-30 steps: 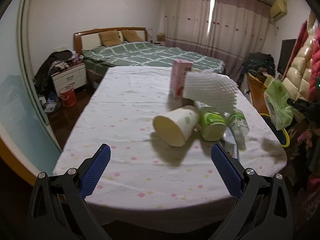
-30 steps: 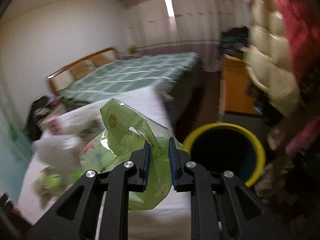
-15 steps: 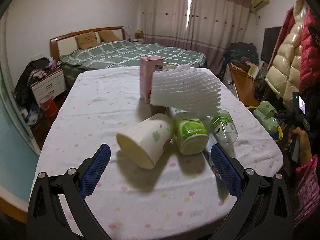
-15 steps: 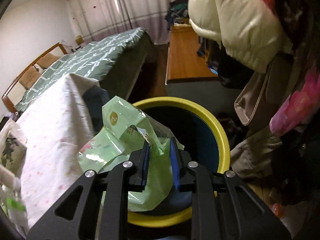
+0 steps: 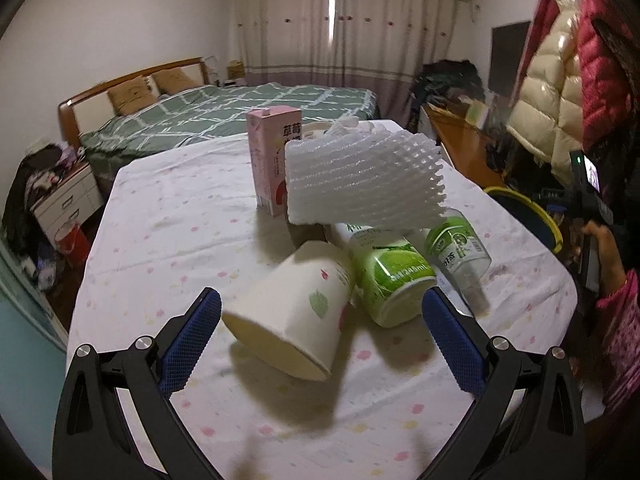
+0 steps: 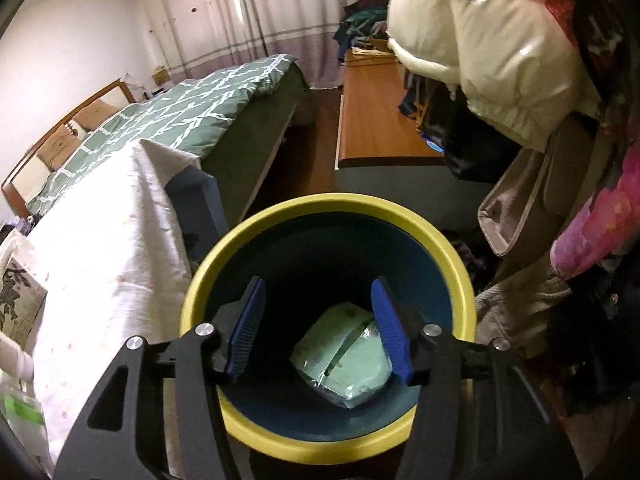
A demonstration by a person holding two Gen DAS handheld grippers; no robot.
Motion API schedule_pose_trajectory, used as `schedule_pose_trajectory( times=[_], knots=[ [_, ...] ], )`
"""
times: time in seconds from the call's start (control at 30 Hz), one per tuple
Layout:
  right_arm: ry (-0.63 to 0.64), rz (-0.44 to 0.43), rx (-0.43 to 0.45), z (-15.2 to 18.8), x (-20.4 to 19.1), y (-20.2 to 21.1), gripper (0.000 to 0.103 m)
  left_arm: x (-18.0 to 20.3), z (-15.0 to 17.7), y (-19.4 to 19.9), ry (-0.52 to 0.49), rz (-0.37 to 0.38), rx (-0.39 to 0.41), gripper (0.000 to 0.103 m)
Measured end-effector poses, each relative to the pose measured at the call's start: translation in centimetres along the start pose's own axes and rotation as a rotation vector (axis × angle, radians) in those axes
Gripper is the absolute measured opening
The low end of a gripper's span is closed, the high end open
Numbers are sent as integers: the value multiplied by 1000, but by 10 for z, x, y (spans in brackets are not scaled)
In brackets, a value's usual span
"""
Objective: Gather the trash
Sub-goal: 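Carry the green bag over the yellow bin and open the right gripper, then grasp the white paper cup with the left gripper and lift it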
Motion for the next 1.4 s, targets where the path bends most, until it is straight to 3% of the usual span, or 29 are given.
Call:
schedule_pose_trajectory(
  times=[0.13,0.37,0.77,0.9,1.03,1.4],
  knots=[
    [20,-16,-1,-2,-14,3,53,-1,-8,-13,-101,4,-40,99],
    [58,-19,-17,-2,-28,2,53,4,-2,-47,-282,23,-197,99],
    [111,-29,-39,-6,-41,2,53,11,1,-85,-410,51,-372,83],
    [117,-41,-57,-3,-42,-2,53,13,8,-93,-445,63,-425,72],
    [120,-57,-70,2,-44,-3,53,8,9,-90,-414,69,-428,62],
    [93,-139,-31,13,-41,30,53,9,8,-22,-294,47,-320,61]
  ],
)
Point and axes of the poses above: each gripper's, at about its wrist camera, not at the fingertips, and y roughly against the way its jaws point, x to its right, z to its underside, the point moved 7 cm from there along -y, roughly the way its jaws point, and after that the axes turned 1 degree about -x, right-handed, at the moved point
